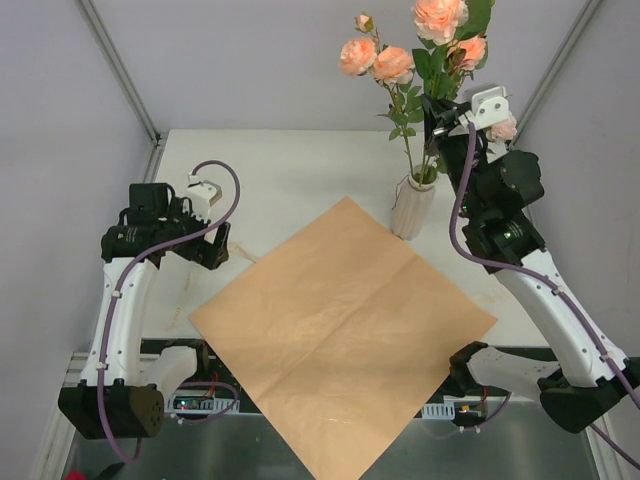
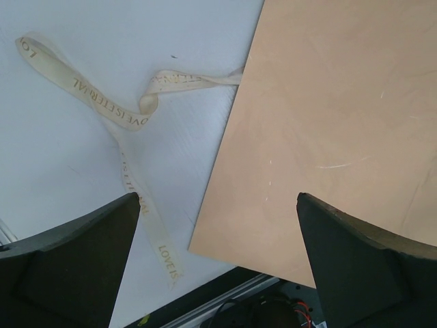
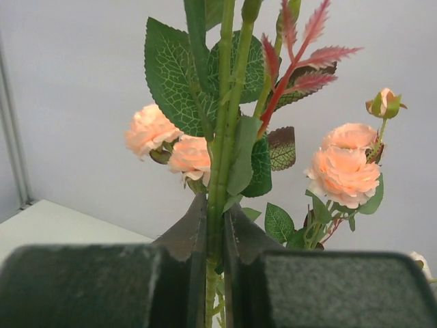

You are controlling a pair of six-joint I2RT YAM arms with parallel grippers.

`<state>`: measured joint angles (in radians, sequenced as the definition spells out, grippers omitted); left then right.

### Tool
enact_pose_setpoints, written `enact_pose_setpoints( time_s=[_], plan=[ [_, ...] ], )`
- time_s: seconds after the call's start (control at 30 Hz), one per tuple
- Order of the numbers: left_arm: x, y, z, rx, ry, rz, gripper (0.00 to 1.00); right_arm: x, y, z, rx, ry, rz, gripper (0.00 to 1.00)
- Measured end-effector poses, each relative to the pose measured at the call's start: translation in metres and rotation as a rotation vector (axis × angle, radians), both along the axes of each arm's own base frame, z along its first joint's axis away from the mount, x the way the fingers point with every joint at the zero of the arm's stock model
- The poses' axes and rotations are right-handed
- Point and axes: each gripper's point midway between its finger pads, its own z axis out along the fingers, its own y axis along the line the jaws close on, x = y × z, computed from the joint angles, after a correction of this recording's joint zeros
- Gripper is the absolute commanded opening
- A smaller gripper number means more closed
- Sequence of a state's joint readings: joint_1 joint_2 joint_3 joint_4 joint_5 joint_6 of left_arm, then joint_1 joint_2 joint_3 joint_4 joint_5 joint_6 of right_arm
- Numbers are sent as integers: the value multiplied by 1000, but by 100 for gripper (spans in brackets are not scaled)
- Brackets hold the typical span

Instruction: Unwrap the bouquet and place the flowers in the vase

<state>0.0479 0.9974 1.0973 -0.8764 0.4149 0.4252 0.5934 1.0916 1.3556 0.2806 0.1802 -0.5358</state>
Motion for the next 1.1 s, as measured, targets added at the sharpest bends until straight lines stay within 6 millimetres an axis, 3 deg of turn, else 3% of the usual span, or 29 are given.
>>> enact_pose_setpoints(
  time_s=[0.23, 0.47, 0.63, 0.97, 1.07, 1.1],
  plan=[
    [1, -1, 5, -1, 3, -7, 99, 34, -9, -25, -24, 34, -67, 1],
    [2, -1, 15, 1, -18, -9, 99, 50, -30, -25, 1, 6, -114, 1],
    [1, 0, 11, 0, 7, -7, 99, 62, -35, -33, 34, 0, -125, 1],
    [4, 4, 18, 9, -3, 32, 99, 84, -29, -91, 36, 74, -115, 1],
    [3, 4, 19, 11, -7, 38, 99, 86, -28, -110, 23, 102, -116, 20],
    [3, 4, 20, 10, -8, 38, 99, 87, -28, -117, 20, 114, -116, 32]
  ],
)
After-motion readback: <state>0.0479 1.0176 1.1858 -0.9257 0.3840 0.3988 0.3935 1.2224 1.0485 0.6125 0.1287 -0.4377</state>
